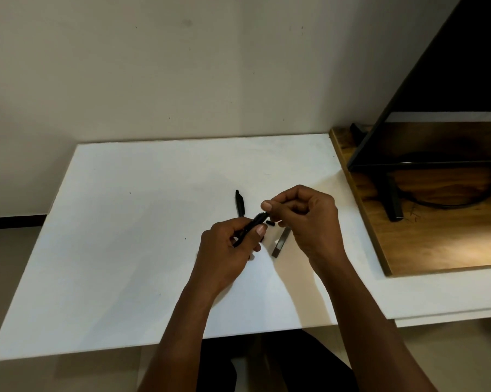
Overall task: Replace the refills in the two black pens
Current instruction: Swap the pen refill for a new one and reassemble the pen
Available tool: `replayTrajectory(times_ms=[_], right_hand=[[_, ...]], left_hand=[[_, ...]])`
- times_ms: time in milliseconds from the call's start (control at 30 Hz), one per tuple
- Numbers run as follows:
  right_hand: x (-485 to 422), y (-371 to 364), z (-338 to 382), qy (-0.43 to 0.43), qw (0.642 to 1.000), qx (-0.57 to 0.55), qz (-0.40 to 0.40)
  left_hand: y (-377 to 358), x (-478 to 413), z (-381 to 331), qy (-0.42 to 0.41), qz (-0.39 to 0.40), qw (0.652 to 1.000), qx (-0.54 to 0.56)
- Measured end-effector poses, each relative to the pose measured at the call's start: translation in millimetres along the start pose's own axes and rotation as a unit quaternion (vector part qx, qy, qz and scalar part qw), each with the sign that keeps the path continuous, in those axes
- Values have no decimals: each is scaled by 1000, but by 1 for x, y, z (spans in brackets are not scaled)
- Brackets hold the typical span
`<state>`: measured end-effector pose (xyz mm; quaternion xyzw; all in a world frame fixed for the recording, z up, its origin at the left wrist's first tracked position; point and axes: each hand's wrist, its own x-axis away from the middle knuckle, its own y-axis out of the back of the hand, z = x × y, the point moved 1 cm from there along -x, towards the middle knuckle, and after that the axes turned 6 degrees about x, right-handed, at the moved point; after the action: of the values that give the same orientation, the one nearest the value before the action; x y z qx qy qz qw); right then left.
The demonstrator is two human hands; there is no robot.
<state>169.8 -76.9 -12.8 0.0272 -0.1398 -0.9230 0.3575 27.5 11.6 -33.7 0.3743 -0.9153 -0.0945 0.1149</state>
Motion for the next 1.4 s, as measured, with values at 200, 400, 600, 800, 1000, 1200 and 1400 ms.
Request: replayTrajectory(times_ms=[200,400,600,800,1000,1200,1400], right_hand=[[-1,5,-3,-15,1000,21,-5],[-3,7,-16,12,960,268,-74],[-2,-8,-21,86,891,445,-26],[-3,-12,-25,104,875,473,-11],[-3,-14,-27,110,864,490,-32],[-3,-11,-23,83,905,414,-56],[0,-2,-2,-23,1000,0,8]], left_hand=[[0,0,-2,9,-7,1000,27],[1,1,-4,23,-26,997,68],[2,1,-6,12,-32,998,44],[2,1,-6,7,-31,999,34],[2,2,-7,7,-33,999,32],[2,3,-6,14,-30,999,41],[5,2,-5,7,-29,1000,3]])
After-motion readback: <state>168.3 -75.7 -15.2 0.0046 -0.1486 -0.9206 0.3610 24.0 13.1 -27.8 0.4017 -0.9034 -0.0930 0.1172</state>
